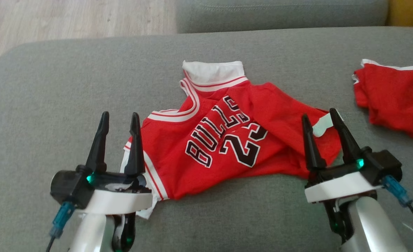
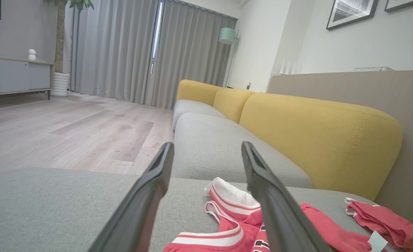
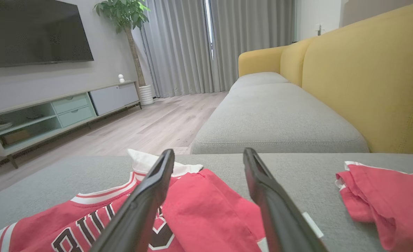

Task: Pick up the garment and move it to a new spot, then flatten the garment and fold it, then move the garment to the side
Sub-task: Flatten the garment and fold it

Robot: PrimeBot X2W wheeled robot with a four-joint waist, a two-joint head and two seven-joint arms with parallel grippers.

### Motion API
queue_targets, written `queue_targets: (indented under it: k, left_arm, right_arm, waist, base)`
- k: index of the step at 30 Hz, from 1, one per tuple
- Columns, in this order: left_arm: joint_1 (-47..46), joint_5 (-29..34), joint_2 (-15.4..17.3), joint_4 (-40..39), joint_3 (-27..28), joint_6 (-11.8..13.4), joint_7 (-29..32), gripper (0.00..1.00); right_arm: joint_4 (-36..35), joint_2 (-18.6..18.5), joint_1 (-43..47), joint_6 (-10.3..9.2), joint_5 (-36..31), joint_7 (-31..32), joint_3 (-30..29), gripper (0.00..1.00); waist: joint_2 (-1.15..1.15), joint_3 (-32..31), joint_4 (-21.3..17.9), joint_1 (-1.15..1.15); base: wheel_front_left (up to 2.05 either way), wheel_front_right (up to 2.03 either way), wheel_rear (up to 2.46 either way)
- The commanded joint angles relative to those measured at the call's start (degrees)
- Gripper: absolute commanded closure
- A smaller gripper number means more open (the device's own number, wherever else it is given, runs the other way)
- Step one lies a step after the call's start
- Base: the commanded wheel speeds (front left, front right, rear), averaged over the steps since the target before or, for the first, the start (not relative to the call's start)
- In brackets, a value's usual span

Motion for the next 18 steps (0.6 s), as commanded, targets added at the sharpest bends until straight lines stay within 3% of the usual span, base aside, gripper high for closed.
queue_targets:
  k: [1, 7, 12, 18]
  left_arm:
    - [-2.23, 0.38, 0.21, -1.87, 0.88, -0.43, -0.29, 0.00]
    - [-3.95, -0.47, 0.21, -1.98, -0.47, -0.31, -0.29, 0.00]
    - [-5.82, -1.82, 0.21, -1.86, -2.35, -0.14, -0.29, 0.00]
    - [-8.03, -4.20, 0.21, -1.67, -5.52, 0.45, -0.29, 0.00]
  right_arm:
    - [-2.67, 0.28, -3.21, -0.05, -1.32, 0.39, 1.59, 0.00]
    - [-3.22, -1.44, -9.14, -0.05, -2.54, 5.16, 3.37, 0.00]
    - [1.71, -5.68, -18.97, -0.05, -0.41, 13.88, 7.53, 0.00]
    - [10.47, -14.05, -32.81, -0.05, 6.18, 22.12, 23.47, 0.00]
  waist:
    - [0.00, 1.41, 1.28, 0.00]
    - [0.00, 4.40, 4.73, 0.00]
    - [0.00, 7.52, 8.67, 0.00]
    - [0.00, 10.49, 13.88, 0.00]
  base:
    - [0.00, 0.00, 0.00]
    - [0.00, 0.00, 0.00]
    - [0.00, 0.00, 0.00]
    - [0.00, 0.00, 0.00]
